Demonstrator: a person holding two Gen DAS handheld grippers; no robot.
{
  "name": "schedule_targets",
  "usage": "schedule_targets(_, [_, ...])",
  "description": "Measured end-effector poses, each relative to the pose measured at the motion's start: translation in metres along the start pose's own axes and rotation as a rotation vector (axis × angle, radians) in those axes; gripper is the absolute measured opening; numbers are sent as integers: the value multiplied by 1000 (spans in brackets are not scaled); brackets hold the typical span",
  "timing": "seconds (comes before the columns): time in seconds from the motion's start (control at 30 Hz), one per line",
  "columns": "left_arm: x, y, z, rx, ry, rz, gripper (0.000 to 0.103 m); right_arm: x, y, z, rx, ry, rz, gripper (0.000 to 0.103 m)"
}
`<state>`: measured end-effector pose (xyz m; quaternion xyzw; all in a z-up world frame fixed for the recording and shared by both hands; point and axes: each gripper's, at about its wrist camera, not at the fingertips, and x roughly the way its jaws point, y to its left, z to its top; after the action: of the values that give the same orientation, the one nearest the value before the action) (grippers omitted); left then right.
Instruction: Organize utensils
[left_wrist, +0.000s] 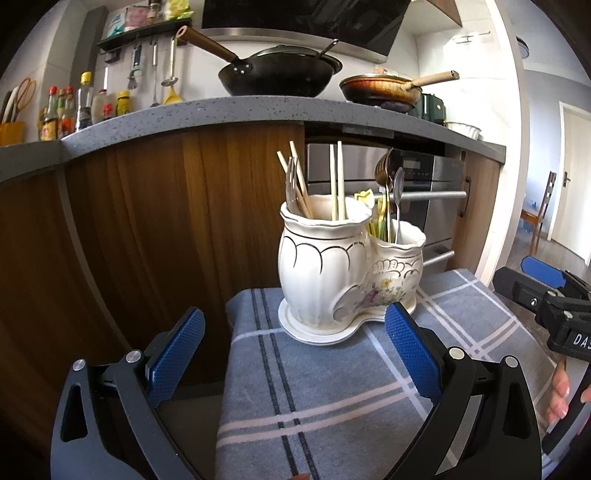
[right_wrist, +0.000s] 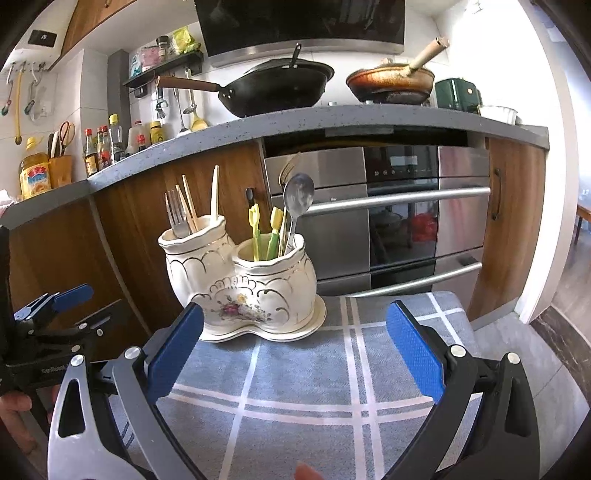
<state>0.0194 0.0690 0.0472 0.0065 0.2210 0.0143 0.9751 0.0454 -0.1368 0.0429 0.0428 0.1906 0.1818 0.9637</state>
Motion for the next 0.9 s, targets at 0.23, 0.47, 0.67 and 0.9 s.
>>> schedule_targets(0.23, [-1,-1,0,-2,-4,-5,97,-1,2,-1,-4,3,3,98])
schedule_targets(0.47, [0,-1,0,-4,-1,-4,97,-2,1,-1,-4,2,1,98])
schedule_targets(0.67, [1,-1,0,-2,4,-3,97,-2,1,0,-2,6,-1,98])
schedule_targets(0.9, [1,-1,0,-1,4,-3,97,-3,0,0,0,0,2,98])
